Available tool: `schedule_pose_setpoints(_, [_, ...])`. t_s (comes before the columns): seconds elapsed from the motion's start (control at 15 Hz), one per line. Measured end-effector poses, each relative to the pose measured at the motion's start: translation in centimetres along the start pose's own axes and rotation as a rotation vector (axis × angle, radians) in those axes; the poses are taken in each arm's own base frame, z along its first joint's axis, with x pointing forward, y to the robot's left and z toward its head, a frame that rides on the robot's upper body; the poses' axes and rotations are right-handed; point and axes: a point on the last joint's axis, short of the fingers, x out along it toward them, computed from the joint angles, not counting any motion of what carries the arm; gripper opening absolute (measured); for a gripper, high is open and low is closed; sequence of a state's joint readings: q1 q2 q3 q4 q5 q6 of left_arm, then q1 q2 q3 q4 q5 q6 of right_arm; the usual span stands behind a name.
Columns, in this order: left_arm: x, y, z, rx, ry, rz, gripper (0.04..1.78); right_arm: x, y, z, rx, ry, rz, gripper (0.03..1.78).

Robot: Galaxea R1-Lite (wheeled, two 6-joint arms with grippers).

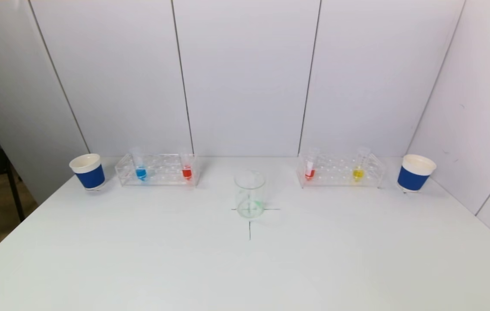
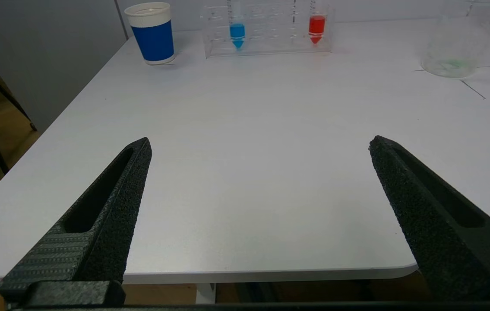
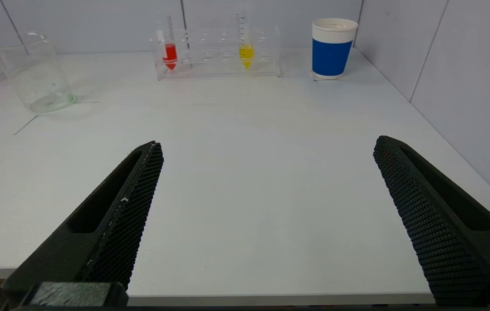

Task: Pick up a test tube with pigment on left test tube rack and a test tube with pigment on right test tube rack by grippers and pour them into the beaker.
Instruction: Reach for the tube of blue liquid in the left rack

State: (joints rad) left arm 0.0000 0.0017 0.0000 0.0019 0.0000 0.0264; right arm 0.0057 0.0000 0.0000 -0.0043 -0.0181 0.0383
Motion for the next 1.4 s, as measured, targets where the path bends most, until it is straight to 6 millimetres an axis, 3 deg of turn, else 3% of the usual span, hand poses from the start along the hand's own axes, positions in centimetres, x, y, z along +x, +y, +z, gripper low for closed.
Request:
schedule_pose_setpoints(1.0, [-0.1,0.0,0.2,0.024,0.002,-0.012,1.76,0.0,0.0,0.0,0.0,0.0,0.0,1.77])
schedule_pose_setpoints(1.13, [-0.6,0.0,1.8,0.038,-0.038,-0.029,1.76,0.0,0.0,0.0,0.0,0.0,0.0,1.77])
schedule_pose_setpoints(1.4, [-1.8,0.1,7.6,0.049,-0.093,-0.059,1.76,0.0,0.0,0.0,0.0,0.0,0.0,1.77])
